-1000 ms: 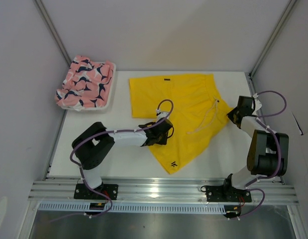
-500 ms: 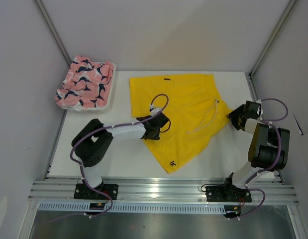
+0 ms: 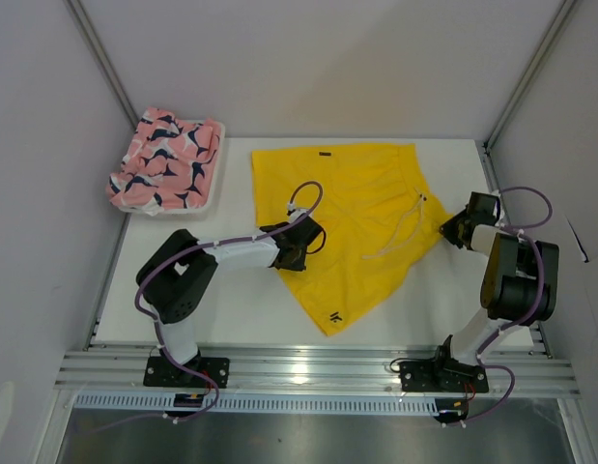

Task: Fold and stack the shorts

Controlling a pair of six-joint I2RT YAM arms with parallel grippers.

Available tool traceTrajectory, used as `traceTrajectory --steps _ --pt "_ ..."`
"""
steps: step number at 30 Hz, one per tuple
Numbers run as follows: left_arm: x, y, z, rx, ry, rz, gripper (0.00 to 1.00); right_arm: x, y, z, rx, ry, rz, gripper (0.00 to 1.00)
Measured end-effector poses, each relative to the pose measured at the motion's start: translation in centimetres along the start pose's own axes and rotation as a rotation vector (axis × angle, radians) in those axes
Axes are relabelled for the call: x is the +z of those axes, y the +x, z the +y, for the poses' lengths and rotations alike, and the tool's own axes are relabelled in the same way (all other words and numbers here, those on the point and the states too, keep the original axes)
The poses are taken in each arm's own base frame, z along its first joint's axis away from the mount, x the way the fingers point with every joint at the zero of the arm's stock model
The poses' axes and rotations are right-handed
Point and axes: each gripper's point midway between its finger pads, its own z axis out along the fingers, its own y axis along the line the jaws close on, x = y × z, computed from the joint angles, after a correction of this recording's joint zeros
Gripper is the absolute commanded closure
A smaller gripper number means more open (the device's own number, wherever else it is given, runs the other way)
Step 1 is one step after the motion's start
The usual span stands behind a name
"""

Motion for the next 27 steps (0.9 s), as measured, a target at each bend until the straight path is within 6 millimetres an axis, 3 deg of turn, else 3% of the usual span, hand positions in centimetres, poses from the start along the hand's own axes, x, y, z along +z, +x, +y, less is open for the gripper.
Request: traceTrajectory --steps 4,6,8,13,17,22,27 --pt "0.0 -0.1 -0.1 0.0 0.015 -0.006 0.7 -0.5 -0.5 0.6 -0.075 0.111 -0.027 0.95" --pt "0.0 -0.2 -0.2 0.0 0.019 -0.008 0.7 -1.1 -1.0 1.6 -0.13 0.154 -0.044 0.83" --pt "0.1 -0.2 -0.3 -0.001 0.022 -0.01 0.7 -1.6 -1.7 2.7 -0.183 0.187 -0.063 0.65" --pt "0.1 -0.2 -0.4 -0.003 0.026 -0.014 0.71 -0.8 -2.2 4.8 -0.294 0.253 -0.07 0.59" --pt "0.1 -0.2 -0.4 -0.004 0.027 -0.014 0.71 -0.1 -0.8 3.8 -0.327 0.288 -0.023 0.53" --pt "0.1 -0.2 -0.4 -0.004 0.028 -0.015 0.71 -0.6 -0.2 2.0 -0.285 0.256 0.004 0.5" --pt "0.1 -0.2 -0.4 -0.004 0.03 -0.017 0.71 -0.9 -1.3 0.6 -0.196 0.217 -0.008 0.48"
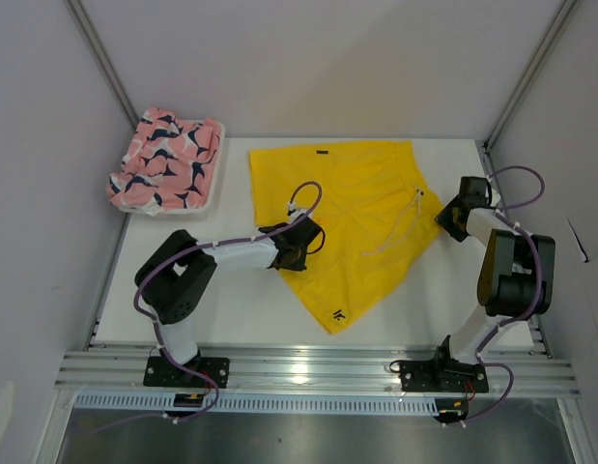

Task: Fold and stack the shorts

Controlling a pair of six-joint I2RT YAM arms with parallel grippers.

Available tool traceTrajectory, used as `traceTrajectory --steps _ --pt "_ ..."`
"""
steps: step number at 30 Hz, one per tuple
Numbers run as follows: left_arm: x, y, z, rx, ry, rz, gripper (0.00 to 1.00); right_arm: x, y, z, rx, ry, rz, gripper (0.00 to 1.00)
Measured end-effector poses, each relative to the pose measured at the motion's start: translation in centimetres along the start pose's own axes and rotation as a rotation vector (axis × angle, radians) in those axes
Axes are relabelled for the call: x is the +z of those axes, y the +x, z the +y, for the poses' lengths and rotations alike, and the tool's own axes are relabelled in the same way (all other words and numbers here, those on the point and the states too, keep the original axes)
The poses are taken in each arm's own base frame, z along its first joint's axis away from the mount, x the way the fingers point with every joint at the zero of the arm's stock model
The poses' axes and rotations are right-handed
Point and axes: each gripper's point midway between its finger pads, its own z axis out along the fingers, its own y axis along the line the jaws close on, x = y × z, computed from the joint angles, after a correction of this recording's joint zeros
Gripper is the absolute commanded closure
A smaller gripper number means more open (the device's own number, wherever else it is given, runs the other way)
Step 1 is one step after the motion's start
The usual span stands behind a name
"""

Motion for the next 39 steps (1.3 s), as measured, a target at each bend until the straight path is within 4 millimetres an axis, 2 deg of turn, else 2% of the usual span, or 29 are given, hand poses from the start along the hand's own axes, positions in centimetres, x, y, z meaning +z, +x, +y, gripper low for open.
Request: traceTrajectory --steps 4,8,12,13,16,23,25,26,27,29,34,39 --pt "-0.7 0.5 0.1 0.003 0.023 0.006 0.7 0.1 0.3 -0.4 0.061 -0.055 0.0 0.41" --pt "-2.5 0.2 -0.6 0.006 0.067 -0.018 0.69 0.4 -0.8 -0.6 0.139 -0.122 0.006 0.39" --pt "-4.3 -0.7 -3.0 0.037 0.118 -0.058 0.69 0.9 -2.2 0.2 0.21 -0.216 -0.004 0.34" --pt "-4.7 -0.7 -3.8 0.049 0.134 -0.066 0.69 0.9 -2.5 0.3 0.225 -0.238 -0.008 0.29" --pt "-5.9 -0.3 -6.3 0.098 0.191 -0.09 0.65 1.0 -2.3 0.7 0.246 -0.285 -0.01 0.28" --pt "-10.0 4.7 -12.5 0.323 0.304 -0.129 0.57 1.4 -0.7 1.1 0.275 -0.342 0.024 0.42" --pt "-11.2 6.4 -13.5 0.373 0.331 -0.136 0.49 1.4 -0.4 1.0 0.281 -0.348 0.028 0.45" --pt "-11.6 7.2 -13.6 0.394 0.337 -0.14 0.44 1.5 -0.3 1.0 0.283 -0.35 0.031 0.46" --pt "-11.9 7.8 -13.7 0.41 0.341 -0.143 0.33 1.5 -0.4 1.1 0.285 -0.354 0.03 0.46" --pt "-12.2 8.7 -13.4 0.439 0.336 -0.15 0.21 1.6 -0.4 1.3 0.284 -0.365 0.03 0.46" --pt "-12.8 11.1 -13.5 0.502 0.334 -0.151 0.19 1.7 -0.4 1.5 0.285 -0.375 0.029 0.47" --pt "-12.9 12.4 -13.7 0.564 0.312 -0.163 0.23 1.6 -0.5 1.7 0.285 -0.381 0.025 0.5"
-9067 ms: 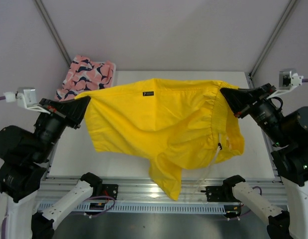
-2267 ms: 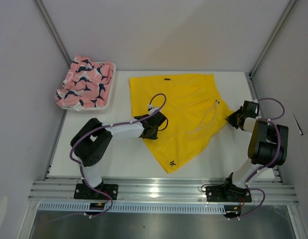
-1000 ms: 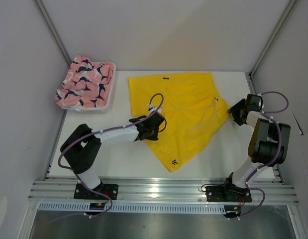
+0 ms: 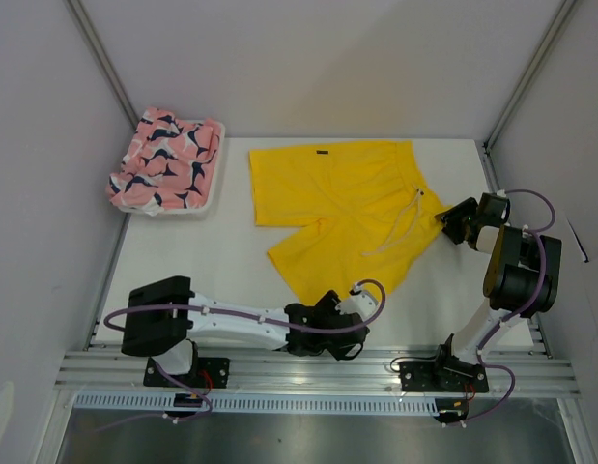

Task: Fold and stack the shorts

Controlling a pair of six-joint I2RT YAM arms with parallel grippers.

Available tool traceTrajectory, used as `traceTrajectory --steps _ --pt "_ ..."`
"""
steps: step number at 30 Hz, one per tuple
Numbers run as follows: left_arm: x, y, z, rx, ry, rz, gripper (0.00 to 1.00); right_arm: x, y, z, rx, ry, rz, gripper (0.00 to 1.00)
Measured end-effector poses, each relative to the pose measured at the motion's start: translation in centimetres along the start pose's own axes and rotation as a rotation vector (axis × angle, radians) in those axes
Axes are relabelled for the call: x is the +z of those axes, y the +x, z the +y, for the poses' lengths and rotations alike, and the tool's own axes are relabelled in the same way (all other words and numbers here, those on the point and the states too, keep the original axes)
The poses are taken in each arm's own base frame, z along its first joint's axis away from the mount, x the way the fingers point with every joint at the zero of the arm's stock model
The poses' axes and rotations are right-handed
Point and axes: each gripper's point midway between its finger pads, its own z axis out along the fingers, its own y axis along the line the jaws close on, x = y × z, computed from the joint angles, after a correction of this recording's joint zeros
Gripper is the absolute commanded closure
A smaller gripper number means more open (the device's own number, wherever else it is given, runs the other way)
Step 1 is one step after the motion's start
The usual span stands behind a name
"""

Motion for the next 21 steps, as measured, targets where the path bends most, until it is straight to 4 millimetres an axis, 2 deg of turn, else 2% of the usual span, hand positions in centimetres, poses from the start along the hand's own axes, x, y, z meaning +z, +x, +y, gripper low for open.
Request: traceTrajectory --steps 4,7,8,12,21 --pt "0.6 1.4 -0.9 0.105 -0.031 0.031 0.26 0.0 0.0 0.1 0.0 -0.004 -0.001 0.52" --pt "1.4 1.8 -1.2 0.166 -0.063 0.052 0.35 0.0 0.0 0.2 -0.002 -0.007 -0.001 0.52" --pt "1.6 1.8 -1.1 0.181 -0.076 0.055 0.4 0.0 0.0 0.2 -0.002 -0.007 -0.001 0.52" --pt "2.1 2.0 -0.4 0.214 -0.119 0.068 0.44 0.0 0.0 0.2 -0.002 -0.008 0.0 0.52" --pt "2.8 2.2 0.8 0.236 -0.167 0.088 0.61 0.1 0.1 0.2 -0.001 -0.009 0.003 0.54"
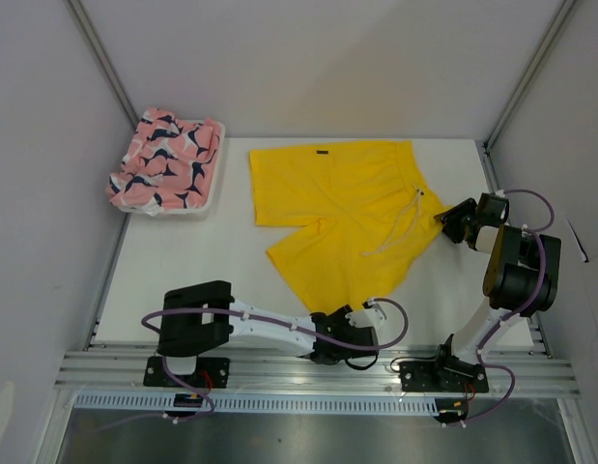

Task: Fold and stack the shorts

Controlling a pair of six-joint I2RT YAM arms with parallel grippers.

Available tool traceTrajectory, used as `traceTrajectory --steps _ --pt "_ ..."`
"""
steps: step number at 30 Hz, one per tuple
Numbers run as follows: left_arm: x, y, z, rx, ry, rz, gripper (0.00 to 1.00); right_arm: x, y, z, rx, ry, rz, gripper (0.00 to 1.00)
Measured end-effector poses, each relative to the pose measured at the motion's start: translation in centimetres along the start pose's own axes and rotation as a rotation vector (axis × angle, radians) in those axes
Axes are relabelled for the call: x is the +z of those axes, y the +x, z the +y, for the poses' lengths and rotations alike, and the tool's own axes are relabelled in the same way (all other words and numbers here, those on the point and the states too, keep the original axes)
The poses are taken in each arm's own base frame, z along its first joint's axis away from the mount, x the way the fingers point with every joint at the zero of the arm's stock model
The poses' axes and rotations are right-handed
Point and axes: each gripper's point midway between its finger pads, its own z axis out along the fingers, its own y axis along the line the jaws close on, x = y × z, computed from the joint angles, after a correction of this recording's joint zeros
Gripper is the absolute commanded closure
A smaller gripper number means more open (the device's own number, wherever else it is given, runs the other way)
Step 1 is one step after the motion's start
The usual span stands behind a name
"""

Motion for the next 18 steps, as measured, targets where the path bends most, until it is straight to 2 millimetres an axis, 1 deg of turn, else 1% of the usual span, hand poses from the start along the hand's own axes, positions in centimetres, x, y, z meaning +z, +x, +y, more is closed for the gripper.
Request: traceTrajectory --steps 1,2,4,5,7,8,14,16,18 --pt "0.1 0.0 0.0 0.005 -0.002 0.001 0.64 0.0 0.0 0.0 0.0 0.001 0.001 0.54" --pt "0.1 0.0 0.0 0.007 -0.003 0.001 0.7 0.1 0.1 0.0 -0.001 0.002 0.003 0.54" --pt "0.3 0.0 -0.1 0.012 -0.004 0.004 0.77 0.1 0.3 0.0 -0.005 0.006 0.006 0.55" --pt "0.4 0.0 -0.2 0.017 -0.004 0.005 0.82 0.1 0.4 0.0 -0.007 0.009 0.007 0.56" --pt "0.5 -0.2 -0.4 0.018 0.0 0.006 0.89 0.1 0.8 0.0 -0.014 0.018 0.017 0.74" --pt "0.5 -0.2 -0.5 0.017 0.003 0.006 1.0 0.2 1.1 -0.1 -0.023 0.024 0.021 0.99" --pt "0.2 -0.2 -1.5 0.023 0.034 0.002 1.0 -0.1 1.9 -0.8 -0.025 0.073 0.047 1.0" --pt "-0.3 -0.2 -2.3 0.032 0.05 -0.002 1.0 -0.6 1.8 -1.1 -0.022 0.099 0.048 1.0" --pt "-1.1 -0.1 -3.4 0.044 0.072 -0.008 1.0 -1.6 1.6 -1.5 -0.029 0.134 0.042 1.0"
